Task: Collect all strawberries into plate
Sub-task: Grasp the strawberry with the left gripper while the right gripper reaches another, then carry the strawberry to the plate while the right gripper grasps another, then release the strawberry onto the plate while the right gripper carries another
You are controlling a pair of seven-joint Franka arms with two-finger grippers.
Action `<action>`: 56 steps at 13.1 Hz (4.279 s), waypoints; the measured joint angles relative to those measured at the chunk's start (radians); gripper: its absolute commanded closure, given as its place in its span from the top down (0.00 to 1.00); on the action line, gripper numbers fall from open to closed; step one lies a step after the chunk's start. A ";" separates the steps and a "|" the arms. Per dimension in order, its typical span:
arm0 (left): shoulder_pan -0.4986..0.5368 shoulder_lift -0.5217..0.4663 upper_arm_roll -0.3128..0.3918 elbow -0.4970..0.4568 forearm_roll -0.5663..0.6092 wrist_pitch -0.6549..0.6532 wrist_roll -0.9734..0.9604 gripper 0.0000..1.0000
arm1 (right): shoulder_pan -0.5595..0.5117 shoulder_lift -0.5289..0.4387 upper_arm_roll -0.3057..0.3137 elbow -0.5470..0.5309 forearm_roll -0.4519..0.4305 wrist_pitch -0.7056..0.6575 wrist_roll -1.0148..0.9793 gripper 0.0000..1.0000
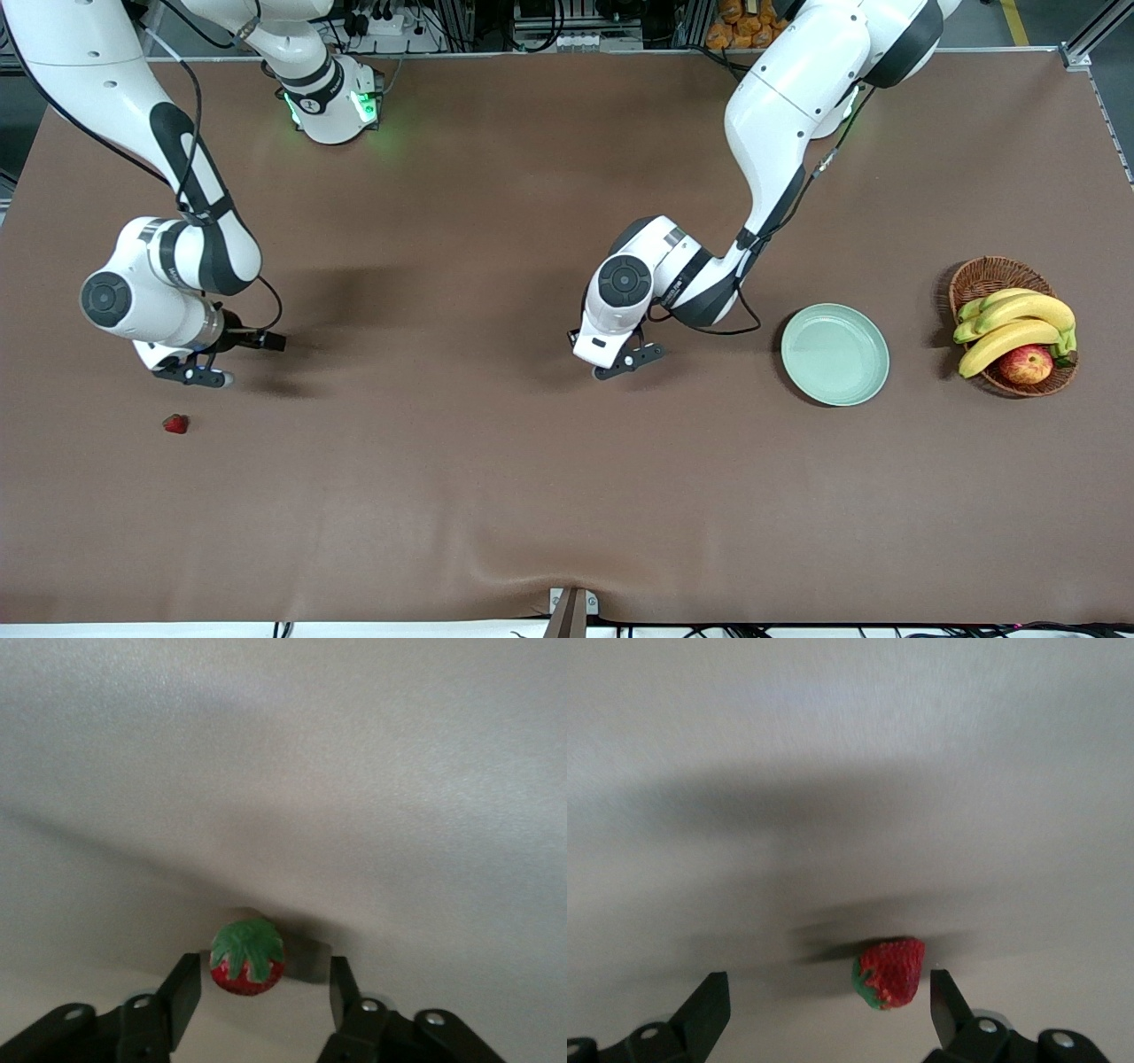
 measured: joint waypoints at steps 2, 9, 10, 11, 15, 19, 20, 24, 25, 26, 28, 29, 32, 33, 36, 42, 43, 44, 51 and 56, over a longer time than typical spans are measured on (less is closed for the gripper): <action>0.003 0.003 0.002 0.000 0.026 0.000 -0.003 0.62 | -0.008 0.000 -0.001 -0.012 0.000 0.007 0.000 1.00; 0.003 0.003 0.003 0.007 0.029 0.001 -0.003 0.00 | -0.058 0.002 0.000 -0.015 0.000 0.034 -0.001 0.98; 0.003 0.003 0.003 0.008 0.029 0.001 -0.004 0.00 | -0.059 0.002 0.000 -0.016 0.000 0.038 -0.001 0.95; 0.004 0.003 0.003 0.008 0.029 0.001 -0.004 0.00 | -0.059 0.004 0.001 -0.017 0.000 0.041 -0.001 0.91; 0.056 -0.037 0.005 0.037 0.030 -0.073 -0.003 0.00 | -0.059 0.013 0.002 -0.023 0.000 0.056 -0.001 0.81; 0.179 -0.160 -0.012 0.043 0.030 -0.248 0.033 0.00 | -0.059 0.023 0.003 -0.024 0.000 0.066 -0.001 0.72; 0.199 -0.178 -0.012 0.040 0.030 -0.282 0.054 0.00 | -0.059 0.023 0.003 -0.024 0.000 0.066 -0.001 0.72; 0.273 -0.202 -0.015 0.036 0.030 -0.344 0.139 0.00 | -0.059 0.023 0.005 -0.024 0.000 0.066 -0.001 0.72; 0.297 -0.205 -0.019 0.036 0.030 -0.362 0.168 0.00 | -0.059 0.023 0.005 -0.025 0.000 0.066 -0.001 0.70; 0.319 -0.208 -0.022 0.035 0.030 -0.378 0.200 0.00 | -0.059 0.023 0.005 -0.025 0.000 0.066 -0.001 0.68; 0.354 -0.218 -0.026 0.028 0.030 -0.393 0.249 0.00 | -0.059 0.023 0.006 -0.026 0.000 0.066 -0.001 0.55; 0.370 -0.223 -0.027 0.023 0.030 -0.395 0.276 0.00 | -0.059 0.023 0.006 -0.026 0.000 0.065 -0.001 0.52; 0.428 -0.248 -0.029 -0.007 0.030 -0.401 0.387 0.00 | -0.059 0.023 0.007 -0.026 0.000 0.065 -0.001 0.45; 0.450 -0.256 -0.030 -0.019 0.030 -0.401 0.426 0.00 | -0.059 0.023 0.007 -0.026 0.000 0.064 -0.001 0.40; 0.509 -0.272 -0.037 -0.048 0.029 -0.401 0.498 0.00 | -0.059 0.022 0.008 -0.026 0.000 0.062 -0.001 0.27; 0.571 -0.273 -0.043 -0.116 0.029 -0.381 0.554 0.00 | -0.058 -0.003 0.018 -0.023 -0.001 0.052 -0.048 0.22; 0.586 -0.273 -0.043 -0.140 0.029 -0.359 0.575 0.00 | -0.058 -0.018 0.027 -0.022 -0.001 0.038 -0.064 0.22; 0.604 -0.273 -0.043 -0.173 0.029 -0.319 0.598 0.00 | -0.057 -0.039 0.044 -0.021 -0.001 0.016 -0.074 0.22; 0.660 -0.273 -0.043 -0.412 0.034 -0.053 0.644 0.49 | 0.051 -0.153 0.268 0.054 0.000 -0.028 -0.057 0.22; 0.674 -0.279 -0.043 -0.409 0.037 -0.038 0.645 1.00 | 0.261 -0.123 0.276 0.216 0.001 -0.038 0.103 0.22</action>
